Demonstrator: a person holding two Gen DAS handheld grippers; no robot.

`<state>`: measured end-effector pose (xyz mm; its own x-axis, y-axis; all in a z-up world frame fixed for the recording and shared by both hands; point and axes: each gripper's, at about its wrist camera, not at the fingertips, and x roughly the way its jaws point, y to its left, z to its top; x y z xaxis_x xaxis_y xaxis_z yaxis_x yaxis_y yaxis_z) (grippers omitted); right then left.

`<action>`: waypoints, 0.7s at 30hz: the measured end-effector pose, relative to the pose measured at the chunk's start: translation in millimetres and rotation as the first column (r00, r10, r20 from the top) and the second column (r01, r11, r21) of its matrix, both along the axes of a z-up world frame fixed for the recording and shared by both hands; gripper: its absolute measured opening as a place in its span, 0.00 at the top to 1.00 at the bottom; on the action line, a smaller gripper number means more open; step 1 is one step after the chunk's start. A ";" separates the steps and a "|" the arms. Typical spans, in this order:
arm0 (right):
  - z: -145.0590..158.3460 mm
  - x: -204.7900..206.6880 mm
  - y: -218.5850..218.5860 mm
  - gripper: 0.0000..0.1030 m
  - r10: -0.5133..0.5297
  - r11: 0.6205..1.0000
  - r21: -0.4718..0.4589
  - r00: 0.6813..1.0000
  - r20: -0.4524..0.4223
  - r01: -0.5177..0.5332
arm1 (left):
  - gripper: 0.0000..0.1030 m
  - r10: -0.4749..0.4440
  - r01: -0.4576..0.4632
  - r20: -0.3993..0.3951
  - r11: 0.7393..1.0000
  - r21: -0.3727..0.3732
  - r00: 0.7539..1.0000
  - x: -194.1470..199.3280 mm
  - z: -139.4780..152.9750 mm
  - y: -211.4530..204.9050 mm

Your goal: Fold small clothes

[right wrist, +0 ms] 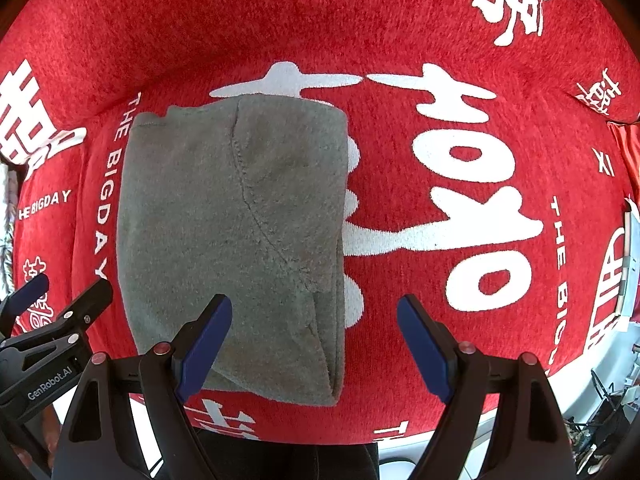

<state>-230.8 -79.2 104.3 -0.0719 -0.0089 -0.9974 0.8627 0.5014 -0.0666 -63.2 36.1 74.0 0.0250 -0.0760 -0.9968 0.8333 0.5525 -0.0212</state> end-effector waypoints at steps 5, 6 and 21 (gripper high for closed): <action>-1.3 0.6 -0.2 0.16 0.001 1.000 0.003 1.000 -0.003 -0.001 | 0.00 -0.003 0.003 0.000 1.000 0.008 1.000 0.9 -2.9 0.2; -1.5 0.8 -0.2 0.16 0.001 1.000 0.002 1.000 -0.003 -0.001 | 0.00 -0.004 0.004 0.002 1.000 0.009 1.000 0.6 -3.4 0.0; -11.6 1.7 -5.1 0.16 0.011 1.000 0.025 1.000 -0.012 -0.010 | 0.00 -0.019 0.019 0.012 1.000 -0.010 1.000 -1.7 -5.0 -8.3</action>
